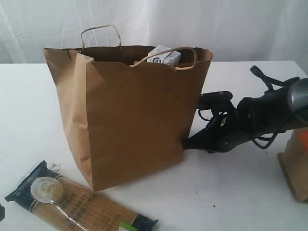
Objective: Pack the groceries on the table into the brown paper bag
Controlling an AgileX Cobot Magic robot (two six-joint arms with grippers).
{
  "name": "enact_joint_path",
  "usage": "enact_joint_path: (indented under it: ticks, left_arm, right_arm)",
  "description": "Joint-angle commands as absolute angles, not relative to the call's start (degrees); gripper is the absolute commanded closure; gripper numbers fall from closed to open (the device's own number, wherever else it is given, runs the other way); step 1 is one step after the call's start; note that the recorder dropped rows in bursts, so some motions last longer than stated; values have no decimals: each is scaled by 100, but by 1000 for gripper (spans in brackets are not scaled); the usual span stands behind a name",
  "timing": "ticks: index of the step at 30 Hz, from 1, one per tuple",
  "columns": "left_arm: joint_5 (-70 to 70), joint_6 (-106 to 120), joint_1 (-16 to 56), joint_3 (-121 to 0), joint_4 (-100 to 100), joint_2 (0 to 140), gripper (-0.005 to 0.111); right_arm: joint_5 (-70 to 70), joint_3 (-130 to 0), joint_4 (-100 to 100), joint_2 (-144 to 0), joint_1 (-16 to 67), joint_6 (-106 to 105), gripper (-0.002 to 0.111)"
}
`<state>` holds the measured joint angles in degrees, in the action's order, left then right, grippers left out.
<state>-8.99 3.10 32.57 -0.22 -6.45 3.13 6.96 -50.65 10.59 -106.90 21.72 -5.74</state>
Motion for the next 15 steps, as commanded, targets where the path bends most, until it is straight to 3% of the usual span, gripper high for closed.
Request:
enact_joint_path:
  ticks: [1, 15]
  left_arm:
    - [-898, 282, 3274, 0, -678, 266, 107]
    - [-898, 282, 3274, 0, -678, 266, 107]
  right_arm:
    - [760, -4978, 1067, -10547, 2207, -632, 108]
    - [1173, -3634, 1064, -7959, 2220, -632, 108]
